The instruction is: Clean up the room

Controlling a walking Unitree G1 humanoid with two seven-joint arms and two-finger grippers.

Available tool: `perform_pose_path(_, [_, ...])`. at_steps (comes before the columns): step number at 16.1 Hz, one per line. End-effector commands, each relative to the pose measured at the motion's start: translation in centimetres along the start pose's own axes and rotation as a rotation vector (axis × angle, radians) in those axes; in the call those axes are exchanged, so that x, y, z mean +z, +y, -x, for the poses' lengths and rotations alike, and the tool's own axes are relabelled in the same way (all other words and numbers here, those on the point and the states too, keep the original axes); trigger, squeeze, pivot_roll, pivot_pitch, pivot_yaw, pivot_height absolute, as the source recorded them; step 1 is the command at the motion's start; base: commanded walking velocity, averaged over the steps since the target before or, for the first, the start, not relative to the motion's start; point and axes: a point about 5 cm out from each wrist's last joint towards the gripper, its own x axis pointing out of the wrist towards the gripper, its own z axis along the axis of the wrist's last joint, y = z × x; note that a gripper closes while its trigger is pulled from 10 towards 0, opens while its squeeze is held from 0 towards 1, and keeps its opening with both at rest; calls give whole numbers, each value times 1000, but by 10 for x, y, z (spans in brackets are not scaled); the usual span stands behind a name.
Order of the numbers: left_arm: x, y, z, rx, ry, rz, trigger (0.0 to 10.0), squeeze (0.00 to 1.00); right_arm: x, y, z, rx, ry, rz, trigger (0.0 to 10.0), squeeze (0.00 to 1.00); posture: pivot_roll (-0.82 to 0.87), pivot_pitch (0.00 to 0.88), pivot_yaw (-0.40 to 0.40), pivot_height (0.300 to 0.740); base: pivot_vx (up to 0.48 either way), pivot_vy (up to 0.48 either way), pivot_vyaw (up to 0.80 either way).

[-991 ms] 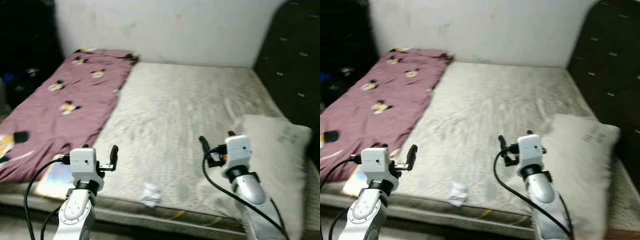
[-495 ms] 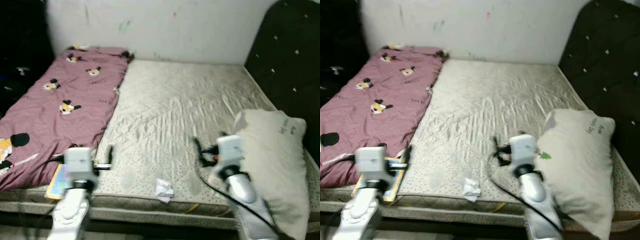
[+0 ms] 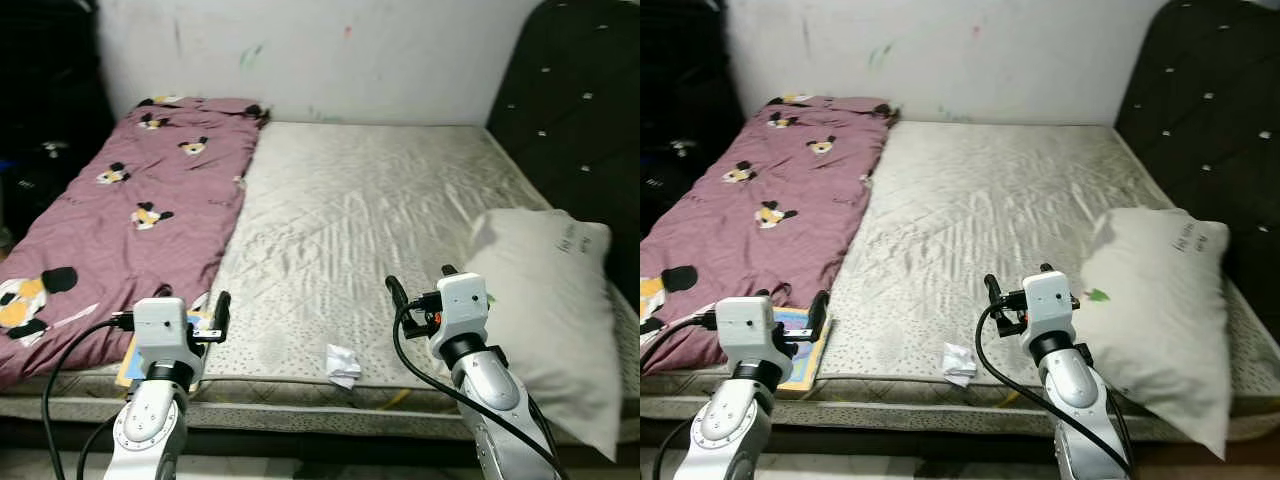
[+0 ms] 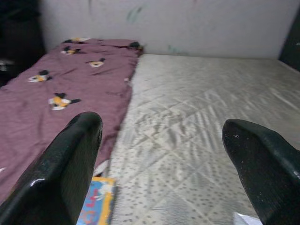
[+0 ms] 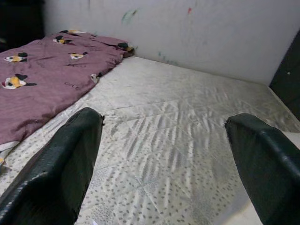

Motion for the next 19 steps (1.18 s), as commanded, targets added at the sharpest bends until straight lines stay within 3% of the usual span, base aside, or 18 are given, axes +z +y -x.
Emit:
perform_pose_path(1, [1,0,-1,-6,-3,-3,10000,0,1,-1,-1,-1,5,-16,10000,0,56,0,-3,740,0,0,0])
perform_pose_path(8, [5,-3,1,-42,-34,8,10000,0,1,1,0,4,11,-10,10000,0,53,0,-7,740,0,0,0])
perform_pose_path(19, [4,-3,0,-49,-28,8,10000,0,0,1,-1,-1,13,-8,10000,0,53,0,-5,740,302,0,0])
